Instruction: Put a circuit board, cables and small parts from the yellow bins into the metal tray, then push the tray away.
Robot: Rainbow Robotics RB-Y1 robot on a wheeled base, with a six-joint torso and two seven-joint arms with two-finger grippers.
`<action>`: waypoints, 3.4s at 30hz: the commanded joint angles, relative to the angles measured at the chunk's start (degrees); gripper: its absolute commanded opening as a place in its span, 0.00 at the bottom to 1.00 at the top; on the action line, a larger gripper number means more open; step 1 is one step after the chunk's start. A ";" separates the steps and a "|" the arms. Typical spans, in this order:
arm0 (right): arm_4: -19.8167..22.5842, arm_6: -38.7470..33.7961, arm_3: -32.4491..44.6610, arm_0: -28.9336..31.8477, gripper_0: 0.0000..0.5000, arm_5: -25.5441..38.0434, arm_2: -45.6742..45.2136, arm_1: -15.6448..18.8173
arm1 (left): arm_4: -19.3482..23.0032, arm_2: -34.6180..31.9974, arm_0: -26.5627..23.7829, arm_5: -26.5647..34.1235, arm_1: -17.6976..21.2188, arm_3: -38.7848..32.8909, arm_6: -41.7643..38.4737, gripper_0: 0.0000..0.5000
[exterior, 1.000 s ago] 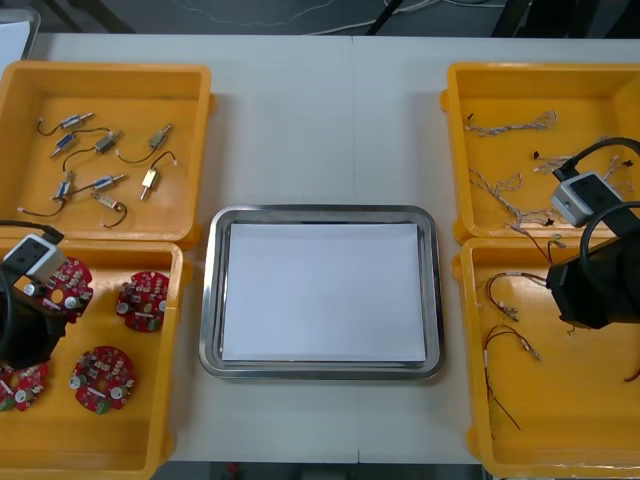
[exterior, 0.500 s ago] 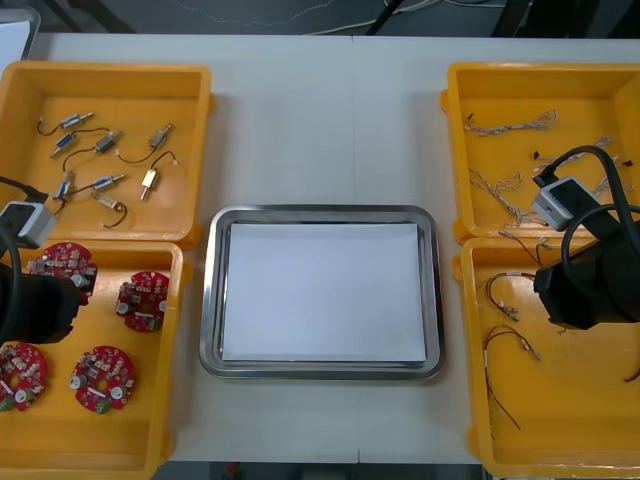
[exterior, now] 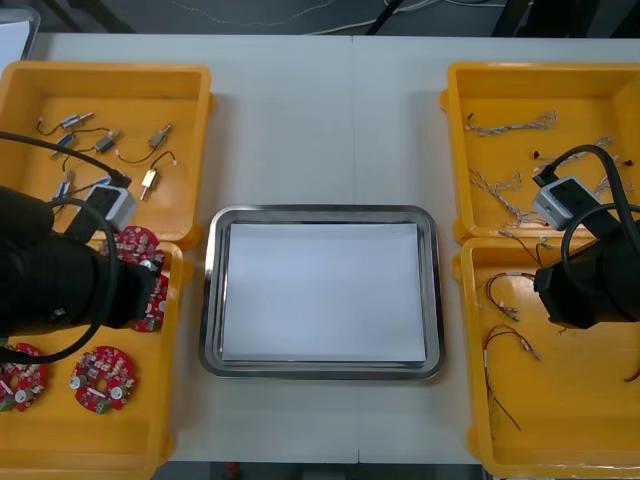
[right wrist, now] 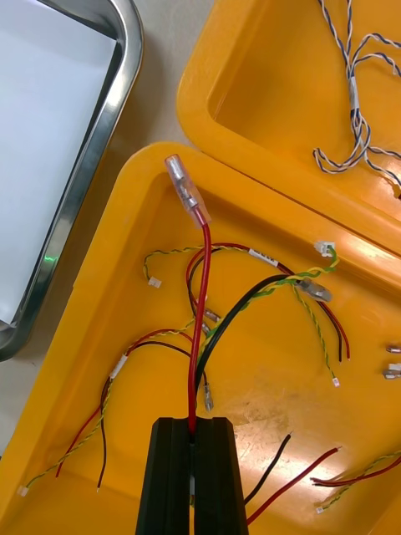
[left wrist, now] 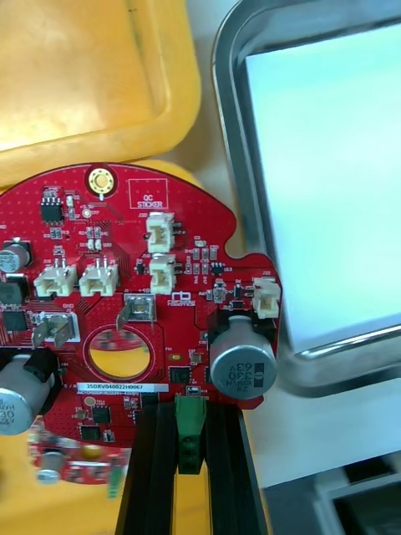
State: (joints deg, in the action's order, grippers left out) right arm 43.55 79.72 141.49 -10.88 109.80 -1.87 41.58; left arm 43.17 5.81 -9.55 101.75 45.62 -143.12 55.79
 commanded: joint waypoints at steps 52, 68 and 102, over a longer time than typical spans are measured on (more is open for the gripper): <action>0.13 1.76 0.54 -1.25 0.00 0.20 0.47 1.93 | -13.99 36.82 -14.18 -16.76 -3.26 9.44 -17.65 0.00; 0.13 1.76 0.54 -1.25 0.00 0.20 0.47 1.93 | -13.64 41.39 -17.08 -19.84 -4.58 13.92 -19.85 0.00; 0.13 1.76 0.54 -1.25 0.00 0.20 0.47 1.93 | -16.19 44.64 -17.43 -21.60 -5.02 18.41 -21.78 0.00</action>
State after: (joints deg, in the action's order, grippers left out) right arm 43.55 79.74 141.43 -10.91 109.80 -1.87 41.58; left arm 27.63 49.17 -25.03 80.81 42.01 -124.13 38.28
